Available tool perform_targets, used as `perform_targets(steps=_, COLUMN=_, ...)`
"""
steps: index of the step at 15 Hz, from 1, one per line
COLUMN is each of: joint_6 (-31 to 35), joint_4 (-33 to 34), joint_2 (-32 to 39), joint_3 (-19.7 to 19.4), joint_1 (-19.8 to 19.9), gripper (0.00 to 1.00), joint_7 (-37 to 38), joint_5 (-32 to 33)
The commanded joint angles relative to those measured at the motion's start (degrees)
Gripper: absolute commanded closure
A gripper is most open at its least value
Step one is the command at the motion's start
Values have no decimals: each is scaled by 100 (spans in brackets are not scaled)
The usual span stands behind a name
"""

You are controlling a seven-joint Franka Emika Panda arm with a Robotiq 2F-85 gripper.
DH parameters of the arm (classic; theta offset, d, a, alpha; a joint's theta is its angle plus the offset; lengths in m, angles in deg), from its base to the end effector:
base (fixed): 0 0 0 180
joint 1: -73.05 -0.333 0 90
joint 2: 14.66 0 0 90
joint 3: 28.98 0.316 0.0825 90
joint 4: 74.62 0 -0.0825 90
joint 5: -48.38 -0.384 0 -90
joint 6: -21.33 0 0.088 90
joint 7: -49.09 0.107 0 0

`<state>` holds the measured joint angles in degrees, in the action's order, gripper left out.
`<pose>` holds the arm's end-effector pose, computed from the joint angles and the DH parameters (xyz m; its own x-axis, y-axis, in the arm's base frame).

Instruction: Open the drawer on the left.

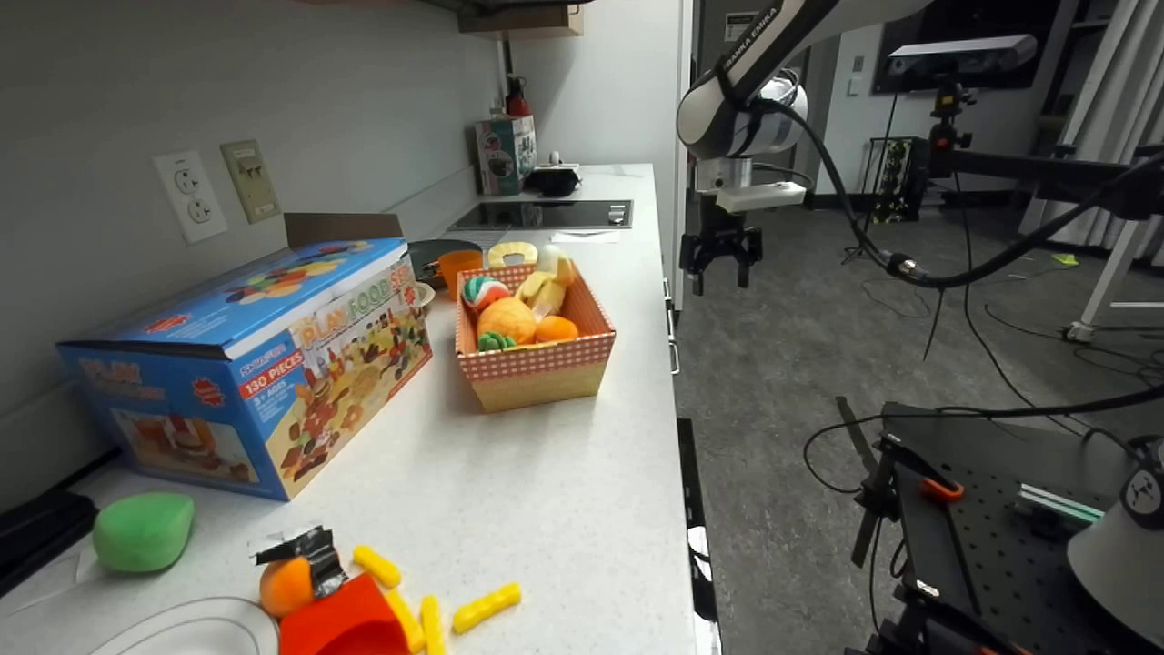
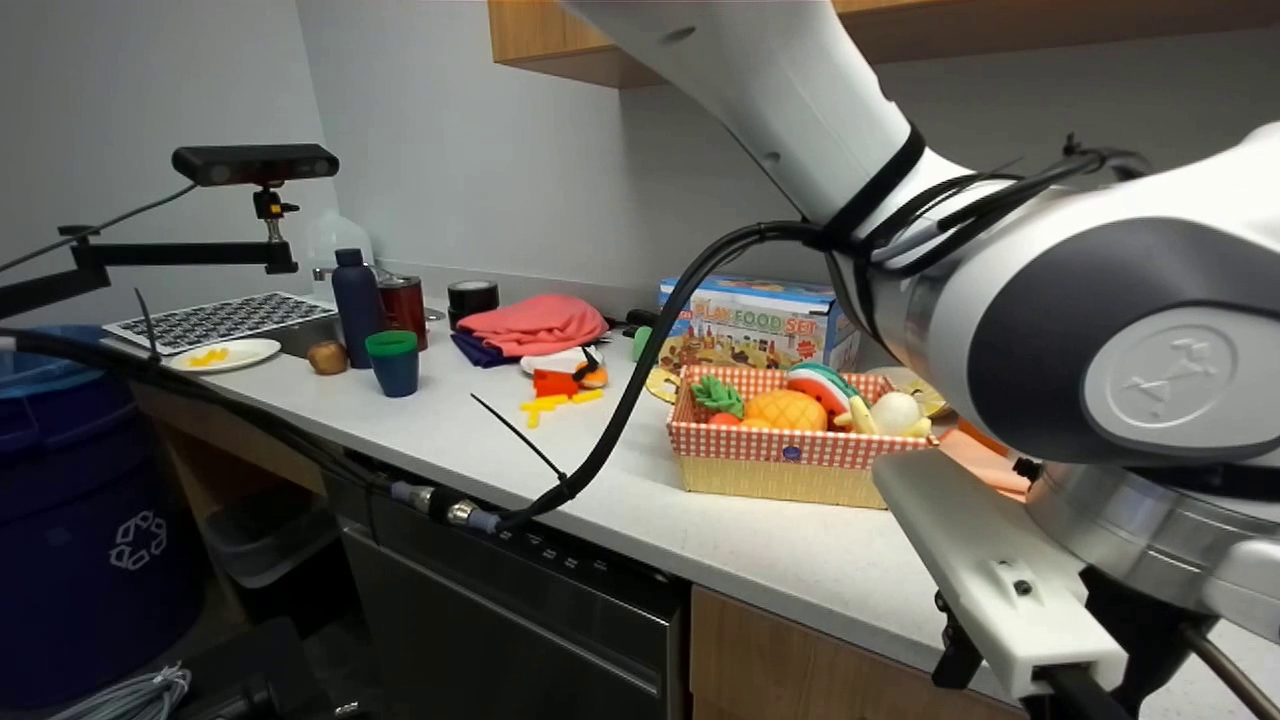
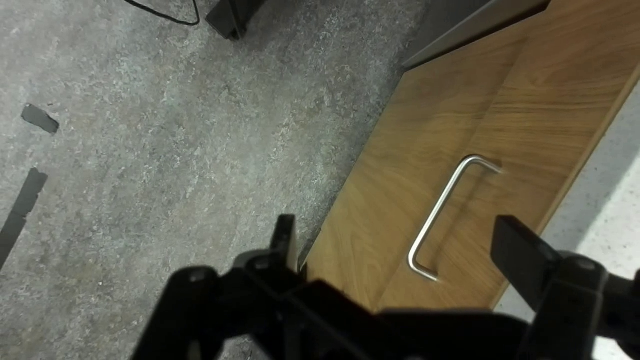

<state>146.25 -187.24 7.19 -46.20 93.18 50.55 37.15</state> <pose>0.4820 -0.3514 0.2747 0.6983 -0.7008 -0.1460 -0.7110 -0.7026 -0.0284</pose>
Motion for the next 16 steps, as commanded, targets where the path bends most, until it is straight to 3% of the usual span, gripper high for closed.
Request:
perform_targets(steps=1, joint_6=-20, joint_4=30, joint_2=2, joint_3=52, joint_1=53, gripper=0, joint_7=16, joint_5=26)
perform_targets(steps=11, joint_6=607, joint_4=-688, joint_2=-144, joint_3=-65, joint_1=174, gripper=0, joint_7=-135, joint_5=46)
perform_targets(steps=16, joint_6=860, joint_4=-841, joint_2=72, joint_3=135, joint_1=316, gripper=0, joint_7=-382, joint_5=-328)
